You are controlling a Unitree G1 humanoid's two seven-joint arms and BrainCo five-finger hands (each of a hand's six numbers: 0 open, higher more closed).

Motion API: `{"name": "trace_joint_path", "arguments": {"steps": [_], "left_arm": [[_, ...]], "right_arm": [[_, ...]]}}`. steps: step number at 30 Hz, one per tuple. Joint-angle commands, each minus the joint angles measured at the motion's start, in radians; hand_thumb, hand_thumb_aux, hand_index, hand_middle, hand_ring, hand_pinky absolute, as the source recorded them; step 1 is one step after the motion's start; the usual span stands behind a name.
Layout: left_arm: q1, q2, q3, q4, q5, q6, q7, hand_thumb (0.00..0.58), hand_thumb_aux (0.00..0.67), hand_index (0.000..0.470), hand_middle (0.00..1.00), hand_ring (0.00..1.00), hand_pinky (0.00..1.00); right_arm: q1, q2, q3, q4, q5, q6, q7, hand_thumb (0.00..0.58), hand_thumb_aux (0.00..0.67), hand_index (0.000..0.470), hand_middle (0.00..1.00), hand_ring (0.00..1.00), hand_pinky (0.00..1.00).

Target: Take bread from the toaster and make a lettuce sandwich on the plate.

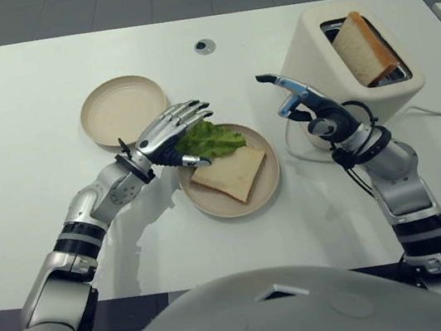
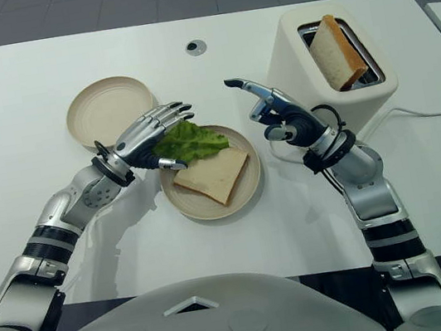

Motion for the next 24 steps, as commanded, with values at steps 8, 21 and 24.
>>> {"name": "trace_joint_path", "arguments": {"steps": [8,21,24], "left_arm": [[-0.034,-0.017,-0.092,0.099,0.055,-0.006,0.061,0.579,0.638,0.448,0.0,0.0,0.0],[-0.003,-0.025,-0.034,0.011,-0.145,-0.125,-0.001,0.58,0.67,0.47,0.0,0.0,0.0],[0.01,-0.029,-0.044,-0.007,-0.173,-0.15,-0.033,0.58,0.67,0.47,0.0,0.0,0.0]], "right_arm": [[0.013,0.003,0.003,-0.005,-0.008,0.002,0.017,0.0,0.0,0.0,1.0,1.0,1.0],[0.012,0.007,-0.002,-0.005,-0.005,0.006,0.014,0.0,0.0,0.0,1.0,1.0,1.0],[0.01,0.007,-0.004,-0.007,-0.003,0.008,0.016,0.0,0.0,0.0,1.0,1.0,1.0]]}}
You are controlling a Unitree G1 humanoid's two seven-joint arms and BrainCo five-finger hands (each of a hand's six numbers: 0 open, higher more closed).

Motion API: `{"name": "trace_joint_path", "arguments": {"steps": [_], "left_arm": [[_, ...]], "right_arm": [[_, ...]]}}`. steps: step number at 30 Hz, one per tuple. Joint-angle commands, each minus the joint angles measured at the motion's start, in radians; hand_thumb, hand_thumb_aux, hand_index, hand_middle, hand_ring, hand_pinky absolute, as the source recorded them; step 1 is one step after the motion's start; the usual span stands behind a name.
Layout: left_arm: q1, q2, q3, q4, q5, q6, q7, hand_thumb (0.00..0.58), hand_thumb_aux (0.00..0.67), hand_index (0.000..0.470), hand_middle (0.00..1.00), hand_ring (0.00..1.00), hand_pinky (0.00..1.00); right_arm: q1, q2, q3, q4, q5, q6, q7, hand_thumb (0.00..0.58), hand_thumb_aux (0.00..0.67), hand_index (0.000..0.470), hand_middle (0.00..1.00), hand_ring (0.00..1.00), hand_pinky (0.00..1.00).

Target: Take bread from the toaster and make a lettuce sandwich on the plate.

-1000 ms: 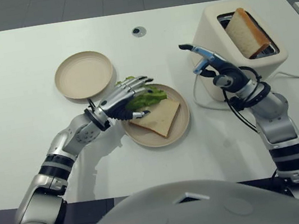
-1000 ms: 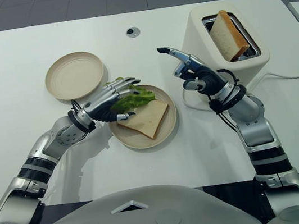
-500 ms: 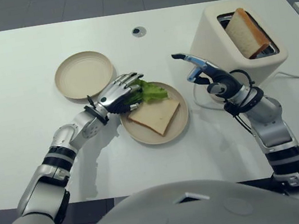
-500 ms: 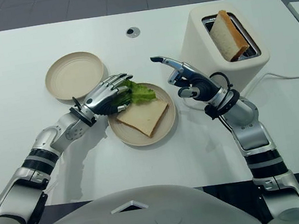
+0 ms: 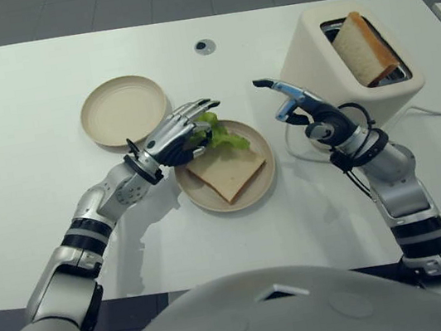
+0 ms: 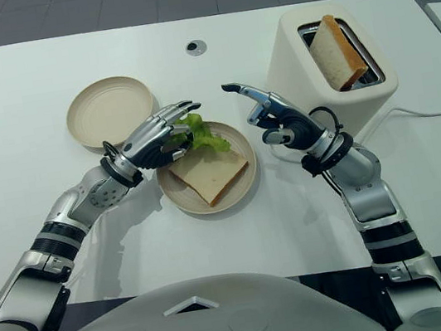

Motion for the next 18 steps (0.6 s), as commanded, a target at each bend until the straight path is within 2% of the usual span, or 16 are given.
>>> {"name": "trace_joint_path", "arguments": {"steps": [1,3,6,18], "left_arm": [[0.028,-0.005,-0.014,-0.024,-0.035,-0.034,-0.053,0.58,0.652,0.457,0.0,0.0,0.0],[0.038,-0.009,-0.032,-0.023,-0.035,-0.052,-0.084,0.567,0.57,0.4,0.0,0.0,0.0],[0.048,-0.013,-0.043,-0.026,-0.041,-0.069,-0.117,0.557,0.536,0.376,0.0,0.0,0.0],[0.052,-0.03,-0.03,-0.031,-0.032,-0.079,-0.147,0.566,0.565,0.396,0.0,0.0,0.0]], "right_arm": [[0.003,0.001,-0.005,-0.007,-0.003,0.01,0.007,0.0,0.0,0.0,1.0,1.0,1.0],[0.003,0.001,-0.005,-0.007,-0.004,0.011,0.007,0.0,0.0,0.0,1.0,1.0,1.0],[0.002,0.001,-0.005,-0.006,-0.005,0.011,0.007,0.0,0.0,0.0,1.0,1.0,1.0],[0.002,-0.004,-0.005,-0.004,-0.006,0.012,0.014,0.0,0.0,0.0,1.0,1.0,1.0]]}}
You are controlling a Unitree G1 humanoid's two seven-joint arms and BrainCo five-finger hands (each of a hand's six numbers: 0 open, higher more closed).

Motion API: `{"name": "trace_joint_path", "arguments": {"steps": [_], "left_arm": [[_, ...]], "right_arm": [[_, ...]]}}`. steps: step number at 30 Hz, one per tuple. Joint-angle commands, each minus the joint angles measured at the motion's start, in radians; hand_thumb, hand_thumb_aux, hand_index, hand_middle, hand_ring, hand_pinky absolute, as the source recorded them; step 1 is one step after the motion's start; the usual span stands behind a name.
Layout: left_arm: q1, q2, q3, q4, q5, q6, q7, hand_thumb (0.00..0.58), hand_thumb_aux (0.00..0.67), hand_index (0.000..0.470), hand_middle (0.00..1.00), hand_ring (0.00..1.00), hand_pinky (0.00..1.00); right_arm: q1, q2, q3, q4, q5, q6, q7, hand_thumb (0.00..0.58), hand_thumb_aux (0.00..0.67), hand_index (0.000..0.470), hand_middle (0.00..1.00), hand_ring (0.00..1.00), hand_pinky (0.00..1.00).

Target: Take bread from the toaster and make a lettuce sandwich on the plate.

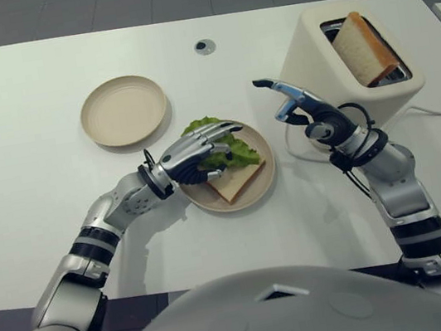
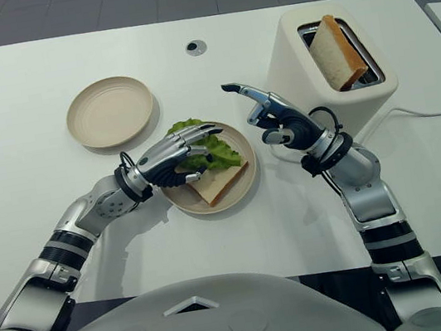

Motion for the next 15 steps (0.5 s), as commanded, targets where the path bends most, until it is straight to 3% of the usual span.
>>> {"name": "trace_joint_path", "arguments": {"steps": [1,2,4,5,6,7,9,10,12,15], "left_arm": [[-0.005,-0.004,0.008,-0.001,0.001,-0.002,-0.006,0.567,0.57,0.4,0.0,0.0,0.0],[-0.005,-0.005,0.01,-0.003,0.0,-0.003,-0.004,0.564,0.557,0.391,0.0,0.0,0.0],[-0.009,-0.008,0.021,-0.002,0.004,0.004,0.007,0.516,0.447,0.313,0.0,0.0,0.0],[-0.015,-0.01,0.029,0.008,0.018,0.022,0.019,0.413,0.31,0.217,0.0,0.0,0.0],[-0.024,-0.011,0.036,0.021,0.042,0.045,0.038,0.268,0.179,0.125,0.0,0.0,0.0],[-0.033,-0.011,0.038,0.035,0.062,0.065,0.05,0.183,0.116,0.081,0.0,0.0,0.0],[-0.042,-0.009,0.032,0.052,0.095,0.089,0.066,0.234,0.152,0.107,0.0,0.0,0.0],[-0.044,-0.008,0.025,0.061,0.107,0.094,0.07,0.291,0.197,0.138,0.0,0.0,0.0],[-0.046,-0.008,0.011,0.074,0.124,0.096,0.075,0.307,0.21,0.147,0.0,0.0,0.0],[-0.05,-0.009,-0.01,0.1,0.154,0.099,0.086,0.458,0.363,0.254,0.0,0.0,0.0]], "right_arm": [[0.002,-0.006,-0.005,-0.003,-0.006,0.011,0.011,0.0,0.0,0.0,1.0,1.0,1.0],[0.002,-0.006,-0.006,-0.003,-0.007,0.011,0.011,0.0,0.0,0.0,1.0,1.0,1.0],[0.001,-0.006,-0.006,-0.003,-0.006,0.011,0.012,0.0,0.0,0.0,1.0,1.0,1.0],[0.0,-0.007,-0.006,-0.003,-0.006,0.011,0.013,0.0,0.0,0.0,1.0,1.0,1.0],[0.0,-0.007,-0.006,-0.003,-0.006,0.011,0.013,0.0,0.0,0.0,1.0,1.0,1.0],[0.0,-0.007,-0.006,-0.002,-0.006,0.012,0.014,0.0,0.0,0.0,1.0,1.0,1.0],[0.0,-0.007,-0.006,-0.002,-0.006,0.012,0.015,0.0,0.0,0.0,1.0,1.0,1.0],[0.0,-0.007,-0.006,-0.003,-0.006,0.012,0.015,0.0,0.0,0.0,1.0,1.0,1.0],[0.0,-0.006,-0.005,-0.004,-0.006,0.013,0.016,0.0,0.0,0.0,1.0,1.0,1.0],[0.0,-0.006,-0.005,-0.004,-0.007,0.012,0.017,0.0,0.0,0.0,1.0,1.0,1.0]]}}
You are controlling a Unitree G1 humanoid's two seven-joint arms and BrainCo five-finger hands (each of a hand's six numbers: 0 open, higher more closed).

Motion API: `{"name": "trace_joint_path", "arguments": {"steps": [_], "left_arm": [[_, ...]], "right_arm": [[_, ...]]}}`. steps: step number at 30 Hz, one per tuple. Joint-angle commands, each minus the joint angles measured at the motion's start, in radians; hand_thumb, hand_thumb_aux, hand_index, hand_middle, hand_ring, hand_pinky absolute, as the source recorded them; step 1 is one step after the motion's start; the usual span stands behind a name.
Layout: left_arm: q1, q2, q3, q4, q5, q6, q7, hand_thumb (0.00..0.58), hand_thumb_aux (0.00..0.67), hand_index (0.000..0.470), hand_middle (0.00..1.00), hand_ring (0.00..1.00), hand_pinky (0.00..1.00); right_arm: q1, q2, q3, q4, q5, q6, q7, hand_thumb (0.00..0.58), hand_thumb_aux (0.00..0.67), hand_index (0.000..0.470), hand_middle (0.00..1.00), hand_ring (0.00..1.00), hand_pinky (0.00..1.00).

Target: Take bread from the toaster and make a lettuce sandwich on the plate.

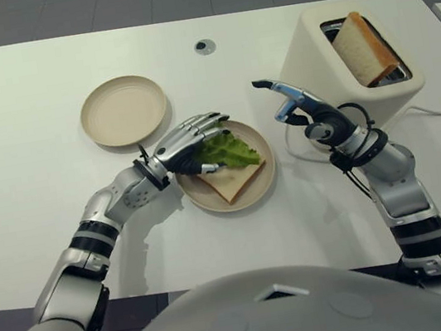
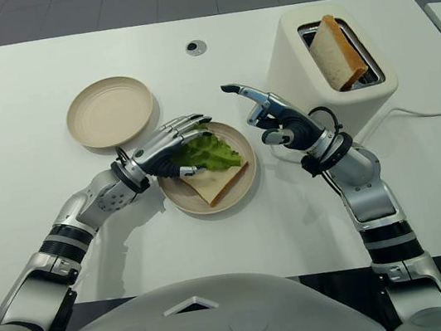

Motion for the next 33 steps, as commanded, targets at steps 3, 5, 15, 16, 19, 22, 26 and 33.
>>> {"name": "trace_joint_path", "arguments": {"steps": [3,5,15,16,19,22,26,33], "left_arm": [[-0.014,0.005,-0.038,0.043,0.045,0.002,0.013,0.564,0.56,0.393,0.0,0.0,0.0],[-0.013,0.008,-0.043,0.042,0.037,-0.009,0.013,0.58,0.67,0.47,0.0,0.0,0.0],[0.008,0.007,-0.016,-0.017,-0.105,-0.088,-0.024,0.58,0.67,0.47,0.0,0.0,0.0],[0.011,0.007,-0.016,-0.023,-0.112,-0.091,-0.033,0.58,0.67,0.47,0.0,0.0,0.0],[0.021,0.006,-0.018,-0.035,-0.124,-0.101,-0.056,0.58,0.67,0.47,0.0,0.0,0.0],[0.037,0.01,-0.029,-0.054,-0.156,-0.117,-0.103,0.58,0.67,0.47,0.0,0.0,0.0],[0.052,0.022,-0.039,-0.048,-0.161,-0.115,-0.166,0.563,0.554,0.389,0.0,0.0,0.0],[0.062,0.031,-0.023,-0.045,-0.138,-0.094,-0.179,0.0,0.0,0.0,0.0,0.0,0.0]], "right_arm": [[0.001,-0.004,-0.004,-0.002,-0.007,0.011,0.009,0.0,0.0,0.0,1.0,1.0,1.0],[0.002,-0.003,-0.003,-0.002,-0.008,0.011,0.009,0.0,0.0,0.0,1.0,1.0,1.0],[0.008,-0.001,-0.004,-0.002,-0.008,0.01,0.006,0.0,0.0,0.0,1.0,1.0,1.0],[0.008,-0.001,-0.004,-0.002,-0.008,0.01,0.006,0.0,0.0,0.0,1.0,1.0,1.0],[0.007,-0.001,-0.005,0.002,-0.01,0.01,0.005,0.0,0.0,0.0,1.0,1.0,1.0],[0.007,-0.002,-0.005,0.002,-0.011,0.01,0.005,0.0,0.0,0.0,1.0,1.0,1.0],[0.009,-0.002,-0.005,-0.003,-0.011,0.012,0.005,0.0,0.0,0.0,1.0,1.0,1.0],[0.001,-0.002,0.001,0.003,-0.007,0.011,0.012,0.0,0.0,0.0,1.0,1.0,1.0]]}}
